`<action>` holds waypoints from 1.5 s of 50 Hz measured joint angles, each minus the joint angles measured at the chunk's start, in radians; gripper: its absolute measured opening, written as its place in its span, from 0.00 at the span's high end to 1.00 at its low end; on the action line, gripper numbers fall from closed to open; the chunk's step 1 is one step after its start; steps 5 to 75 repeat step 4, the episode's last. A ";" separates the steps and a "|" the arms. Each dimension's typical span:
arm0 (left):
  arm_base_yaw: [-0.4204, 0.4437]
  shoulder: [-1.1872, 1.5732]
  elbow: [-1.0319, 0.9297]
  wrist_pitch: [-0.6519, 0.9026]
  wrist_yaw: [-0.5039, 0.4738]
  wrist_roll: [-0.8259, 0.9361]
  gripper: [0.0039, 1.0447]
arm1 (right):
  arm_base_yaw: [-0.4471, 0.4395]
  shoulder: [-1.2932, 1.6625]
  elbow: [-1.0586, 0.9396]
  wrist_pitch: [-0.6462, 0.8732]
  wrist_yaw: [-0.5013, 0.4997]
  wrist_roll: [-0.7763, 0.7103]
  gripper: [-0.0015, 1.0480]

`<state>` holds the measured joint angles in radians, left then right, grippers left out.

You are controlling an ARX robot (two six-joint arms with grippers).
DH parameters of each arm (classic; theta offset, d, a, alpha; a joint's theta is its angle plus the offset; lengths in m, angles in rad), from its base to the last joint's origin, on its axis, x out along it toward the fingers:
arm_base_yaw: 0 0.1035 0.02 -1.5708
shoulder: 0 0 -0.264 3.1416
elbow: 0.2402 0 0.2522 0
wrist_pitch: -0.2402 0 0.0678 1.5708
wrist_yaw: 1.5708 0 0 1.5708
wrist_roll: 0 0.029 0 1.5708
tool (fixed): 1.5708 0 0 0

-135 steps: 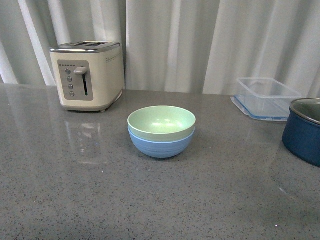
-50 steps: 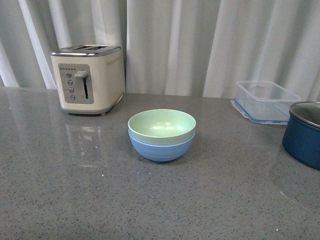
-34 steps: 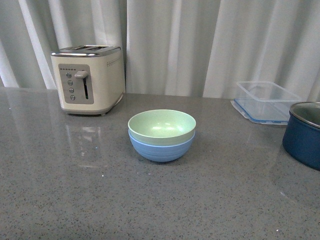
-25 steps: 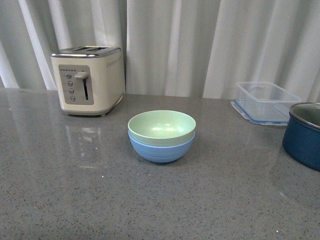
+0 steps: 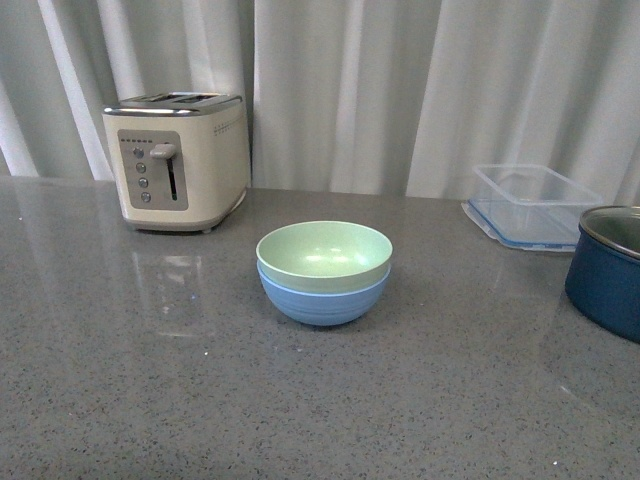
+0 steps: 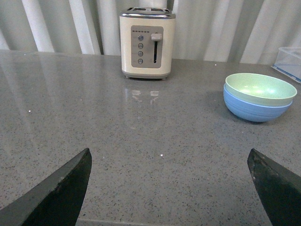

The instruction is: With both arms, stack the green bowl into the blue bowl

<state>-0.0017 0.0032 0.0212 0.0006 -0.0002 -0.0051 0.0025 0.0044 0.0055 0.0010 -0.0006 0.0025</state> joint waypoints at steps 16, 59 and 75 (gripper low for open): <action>0.000 0.000 0.000 0.000 0.000 0.000 0.06 | 0.000 0.000 0.000 0.000 0.000 0.000 0.10; 0.000 0.000 0.000 0.000 0.000 0.000 0.06 | 0.000 0.000 0.000 0.000 0.000 0.000 0.10; 0.000 0.000 0.000 0.000 0.000 0.000 0.06 | 0.000 0.000 0.000 0.000 0.000 0.000 0.10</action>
